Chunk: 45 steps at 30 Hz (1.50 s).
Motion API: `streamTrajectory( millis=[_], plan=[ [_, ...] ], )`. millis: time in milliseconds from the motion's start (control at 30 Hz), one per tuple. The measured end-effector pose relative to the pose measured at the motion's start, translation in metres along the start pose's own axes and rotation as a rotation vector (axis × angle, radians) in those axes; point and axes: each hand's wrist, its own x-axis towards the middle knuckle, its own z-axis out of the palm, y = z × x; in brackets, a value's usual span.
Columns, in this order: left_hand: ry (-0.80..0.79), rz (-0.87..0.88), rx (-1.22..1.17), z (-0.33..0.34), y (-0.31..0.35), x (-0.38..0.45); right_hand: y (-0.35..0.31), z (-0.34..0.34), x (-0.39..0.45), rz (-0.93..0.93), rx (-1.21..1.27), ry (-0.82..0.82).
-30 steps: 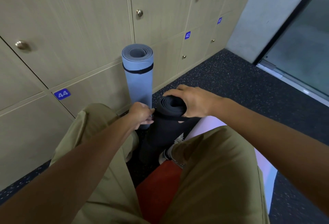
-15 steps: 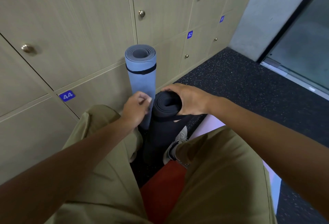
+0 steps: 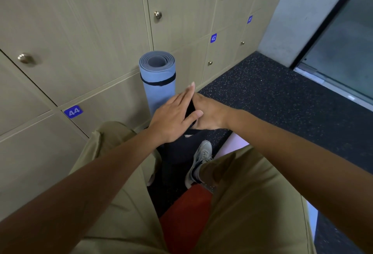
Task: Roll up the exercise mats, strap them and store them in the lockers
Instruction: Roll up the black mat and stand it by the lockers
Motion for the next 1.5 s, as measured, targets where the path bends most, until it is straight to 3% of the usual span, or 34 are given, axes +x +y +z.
streamTrajectory(
  millis=[200,400,800,1033,1167,1300,1500],
  plan=[
    [-0.1,0.032,0.116,-0.005,0.009,0.014,0.012,-0.001,-0.012,0.106,0.002,-0.033],
    [-0.148,0.047,0.21,-0.006,0.004,0.017,0.02,-0.002,-0.023,0.177,-0.258,-0.042],
    [-0.177,-0.03,0.223,-0.013,-0.022,0.012,0.033,0.016,-0.032,0.294,-0.236,-0.036],
    [-0.206,-0.036,0.187,-0.018,-0.027,0.015,0.049,0.051,-0.037,0.296,-0.029,0.046],
    [-0.22,-0.039,0.17,-0.018,-0.029,0.015,0.051,0.067,-0.016,0.302,0.271,0.117],
    [-0.223,-0.081,0.156,-0.023,-0.041,0.01,0.038,0.083,-0.002,0.168,0.659,0.221],
    [-0.27,-0.145,0.119,-0.031,-0.058,0.01,0.038,0.077,0.005,0.141,0.915,0.297]
  ],
)
